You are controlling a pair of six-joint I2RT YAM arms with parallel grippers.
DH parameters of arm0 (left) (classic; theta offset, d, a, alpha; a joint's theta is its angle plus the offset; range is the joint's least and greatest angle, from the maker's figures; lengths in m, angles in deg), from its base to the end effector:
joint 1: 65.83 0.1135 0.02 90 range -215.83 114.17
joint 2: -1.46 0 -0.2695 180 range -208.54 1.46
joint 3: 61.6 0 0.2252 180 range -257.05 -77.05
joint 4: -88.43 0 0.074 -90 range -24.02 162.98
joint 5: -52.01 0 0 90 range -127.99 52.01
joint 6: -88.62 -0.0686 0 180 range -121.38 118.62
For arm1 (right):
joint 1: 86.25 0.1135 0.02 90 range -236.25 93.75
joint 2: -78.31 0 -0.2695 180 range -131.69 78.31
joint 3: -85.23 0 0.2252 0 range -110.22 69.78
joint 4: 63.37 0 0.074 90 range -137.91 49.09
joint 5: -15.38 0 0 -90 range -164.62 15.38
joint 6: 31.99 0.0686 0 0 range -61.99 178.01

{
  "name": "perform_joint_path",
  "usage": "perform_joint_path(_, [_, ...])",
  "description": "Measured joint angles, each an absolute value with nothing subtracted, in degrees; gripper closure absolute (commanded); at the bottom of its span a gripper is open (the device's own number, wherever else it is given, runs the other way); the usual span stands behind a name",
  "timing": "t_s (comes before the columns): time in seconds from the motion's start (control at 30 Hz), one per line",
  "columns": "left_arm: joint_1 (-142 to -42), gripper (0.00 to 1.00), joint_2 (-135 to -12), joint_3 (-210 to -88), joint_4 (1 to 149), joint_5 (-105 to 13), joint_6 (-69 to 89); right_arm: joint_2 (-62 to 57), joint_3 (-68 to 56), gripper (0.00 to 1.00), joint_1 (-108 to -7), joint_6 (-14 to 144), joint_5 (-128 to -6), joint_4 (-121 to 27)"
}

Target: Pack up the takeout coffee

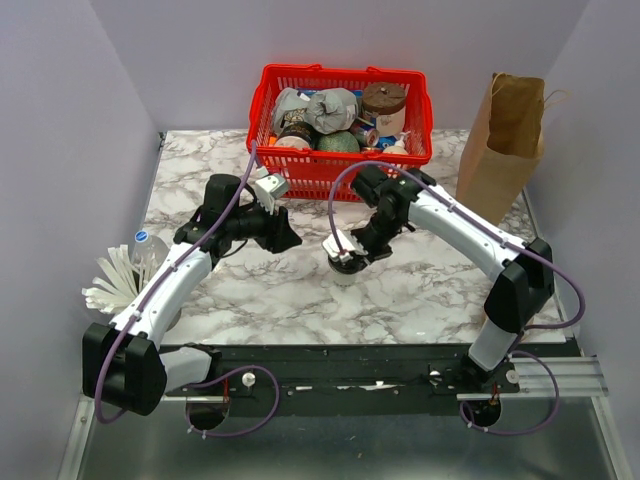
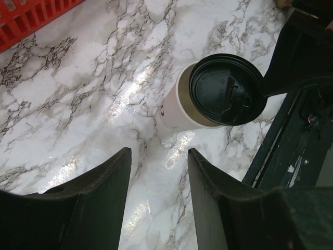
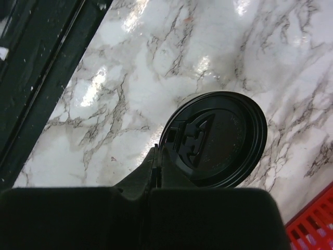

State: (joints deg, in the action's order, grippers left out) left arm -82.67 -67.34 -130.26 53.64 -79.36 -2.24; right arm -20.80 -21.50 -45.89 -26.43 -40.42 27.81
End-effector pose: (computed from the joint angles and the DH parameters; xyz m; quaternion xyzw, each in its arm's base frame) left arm 0.2267 -0.1160 0.2924 0.2890 0.7946 -0.3703 0.3848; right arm 0.2040 0.2240 0.2795 -0.8533 0.4275 0.2520 0.1599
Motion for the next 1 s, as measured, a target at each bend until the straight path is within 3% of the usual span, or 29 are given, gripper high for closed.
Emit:
perform_joint_path(0.3, [-82.96,0.43,-67.12,-130.1,53.49,-79.64,-5.89,-22.44,-31.99,0.99,-54.0,-7.92,-24.27,27.59])
perform_joint_path(0.43, [-85.01,0.31,-63.75,-127.98,53.69,-79.12,-8.47,-22.4,-28.45,0.99,-59.53,5.57,-14.22,22.63])
perform_joint_path(0.73, [-93.58,0.26,-61.87,-129.54,51.85,-75.62,-15.53,-23.27,-15.71,0.99,-62.22,32.41,4.73,8.01])
perform_joint_path(0.87, [-94.1,0.23,-62.14,-130.41,50.43,-73.37,-19.9,-26.55,-13.07,0.99,-62.99,36.06,7.25,6.04])
perform_joint_path(1.0, [-95.13,0.23,-61.96,-130.45,49.88,-71.99,-23.47,-31.92,-13.63,0.99,-64.91,29.02,8.27,13.12])
